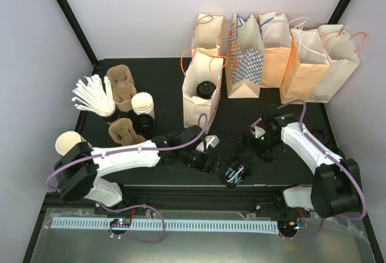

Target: Pack the takeout coffee

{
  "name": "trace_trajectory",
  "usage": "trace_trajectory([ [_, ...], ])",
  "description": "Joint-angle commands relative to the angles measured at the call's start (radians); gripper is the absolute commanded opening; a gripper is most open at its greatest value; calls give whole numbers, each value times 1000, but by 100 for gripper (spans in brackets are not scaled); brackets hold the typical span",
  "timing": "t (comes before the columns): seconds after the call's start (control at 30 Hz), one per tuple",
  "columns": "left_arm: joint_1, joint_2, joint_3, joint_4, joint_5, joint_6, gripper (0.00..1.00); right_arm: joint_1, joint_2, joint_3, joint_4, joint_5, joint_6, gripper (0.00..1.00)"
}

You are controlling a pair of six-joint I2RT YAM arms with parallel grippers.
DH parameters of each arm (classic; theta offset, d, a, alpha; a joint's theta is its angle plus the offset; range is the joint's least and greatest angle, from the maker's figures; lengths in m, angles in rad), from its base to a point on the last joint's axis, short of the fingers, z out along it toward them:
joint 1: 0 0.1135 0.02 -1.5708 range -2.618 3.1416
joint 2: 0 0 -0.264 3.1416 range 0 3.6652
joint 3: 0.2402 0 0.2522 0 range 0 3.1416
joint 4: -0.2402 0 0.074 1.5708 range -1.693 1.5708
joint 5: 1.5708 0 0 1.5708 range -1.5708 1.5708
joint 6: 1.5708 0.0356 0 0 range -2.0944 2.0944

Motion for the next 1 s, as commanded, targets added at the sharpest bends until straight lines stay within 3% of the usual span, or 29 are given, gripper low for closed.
trace_trajectory([
  [0.0,-86,41,127,-183,-152,123,89,-4,-16,1,-11,-33,16,97],
  [0.1,-153,108,221,-252,-229,170,99,-4,-6,-37,-10,-80,4,94],
  [0.43,-235,359,415,-338,-330,223,99,-4,13,-73,9,-110,-14,82],
  [0.97,-244,479,468,-378,-386,354,99,-4,9,-86,14,-136,-15,75],
])
